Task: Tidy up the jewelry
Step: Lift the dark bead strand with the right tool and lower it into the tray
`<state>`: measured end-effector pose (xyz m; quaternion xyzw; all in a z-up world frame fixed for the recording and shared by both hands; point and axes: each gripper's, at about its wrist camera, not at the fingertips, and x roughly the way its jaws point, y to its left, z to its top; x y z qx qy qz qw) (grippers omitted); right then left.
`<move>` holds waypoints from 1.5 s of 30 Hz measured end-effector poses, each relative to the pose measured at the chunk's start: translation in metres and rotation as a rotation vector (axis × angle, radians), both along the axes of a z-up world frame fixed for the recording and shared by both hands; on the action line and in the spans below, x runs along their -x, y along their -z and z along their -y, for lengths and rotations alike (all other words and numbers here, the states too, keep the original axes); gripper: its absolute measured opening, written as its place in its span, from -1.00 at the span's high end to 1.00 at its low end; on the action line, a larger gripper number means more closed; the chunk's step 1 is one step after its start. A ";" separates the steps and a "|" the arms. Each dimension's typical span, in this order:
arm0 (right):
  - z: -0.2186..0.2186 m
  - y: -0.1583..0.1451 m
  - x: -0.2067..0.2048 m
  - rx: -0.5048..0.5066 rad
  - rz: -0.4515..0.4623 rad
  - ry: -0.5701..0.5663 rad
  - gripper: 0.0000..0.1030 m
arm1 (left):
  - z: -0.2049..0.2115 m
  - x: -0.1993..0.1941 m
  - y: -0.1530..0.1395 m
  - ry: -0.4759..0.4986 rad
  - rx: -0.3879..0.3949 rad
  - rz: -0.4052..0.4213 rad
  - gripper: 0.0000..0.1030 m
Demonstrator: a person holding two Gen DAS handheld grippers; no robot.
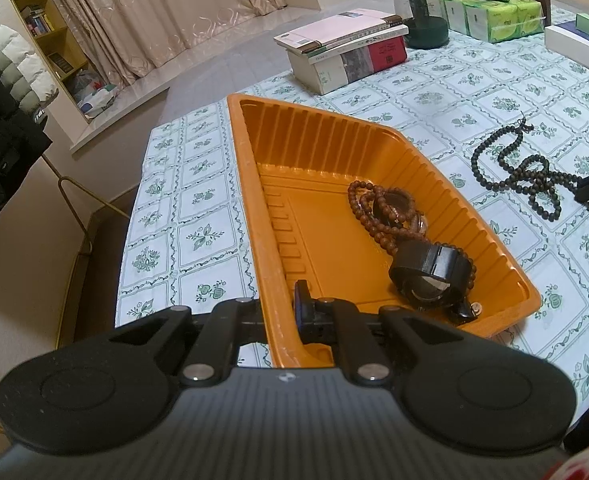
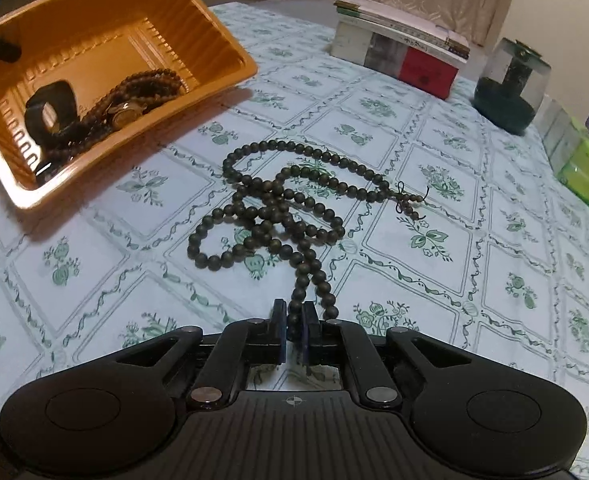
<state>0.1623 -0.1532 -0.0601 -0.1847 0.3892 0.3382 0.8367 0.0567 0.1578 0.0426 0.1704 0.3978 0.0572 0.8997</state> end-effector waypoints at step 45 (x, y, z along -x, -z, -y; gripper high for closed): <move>0.015 -0.305 0.019 -0.203 0.713 -0.011 0.89 | 0.000 -0.001 0.000 0.003 0.001 -0.003 0.84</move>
